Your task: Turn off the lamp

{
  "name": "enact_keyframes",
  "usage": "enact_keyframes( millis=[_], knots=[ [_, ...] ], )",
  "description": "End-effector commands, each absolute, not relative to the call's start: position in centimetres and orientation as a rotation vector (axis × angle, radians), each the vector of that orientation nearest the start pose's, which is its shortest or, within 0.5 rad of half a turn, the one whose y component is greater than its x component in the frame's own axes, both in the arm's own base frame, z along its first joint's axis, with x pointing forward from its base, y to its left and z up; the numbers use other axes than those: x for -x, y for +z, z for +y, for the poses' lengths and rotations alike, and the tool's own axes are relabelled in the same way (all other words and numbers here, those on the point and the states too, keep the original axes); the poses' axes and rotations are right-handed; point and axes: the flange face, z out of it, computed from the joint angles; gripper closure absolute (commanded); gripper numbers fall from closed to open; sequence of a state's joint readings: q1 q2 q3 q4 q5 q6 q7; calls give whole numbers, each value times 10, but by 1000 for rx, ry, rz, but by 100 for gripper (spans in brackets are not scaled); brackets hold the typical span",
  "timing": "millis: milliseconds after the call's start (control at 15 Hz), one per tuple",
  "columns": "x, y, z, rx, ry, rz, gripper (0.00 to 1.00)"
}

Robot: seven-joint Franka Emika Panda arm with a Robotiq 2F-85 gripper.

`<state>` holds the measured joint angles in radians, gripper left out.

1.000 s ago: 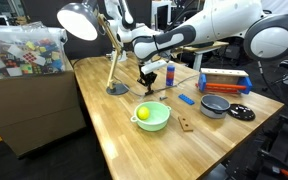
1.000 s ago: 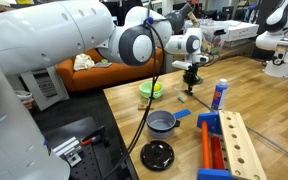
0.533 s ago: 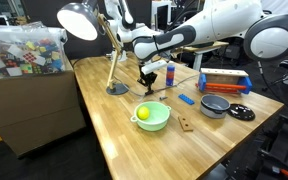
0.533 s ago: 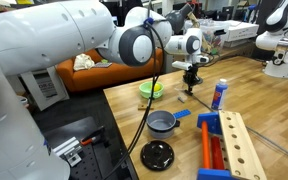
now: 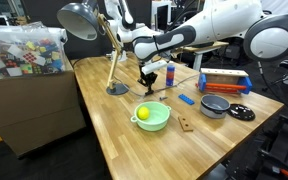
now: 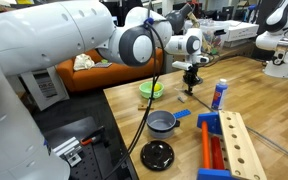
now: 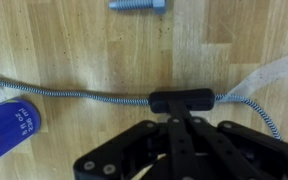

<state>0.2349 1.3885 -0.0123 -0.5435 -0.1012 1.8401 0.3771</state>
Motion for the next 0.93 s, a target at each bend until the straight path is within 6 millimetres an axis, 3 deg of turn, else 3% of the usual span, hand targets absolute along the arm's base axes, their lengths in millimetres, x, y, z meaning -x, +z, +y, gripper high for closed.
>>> enact_keyframes(
  millis=[0,467,867],
  knots=[
    [-775,141,171,3278,67,158,100],
    [-790,216,183,3280,-126,150,100],
    [-784,275,210,3288,-185,123,100]
  ],
)
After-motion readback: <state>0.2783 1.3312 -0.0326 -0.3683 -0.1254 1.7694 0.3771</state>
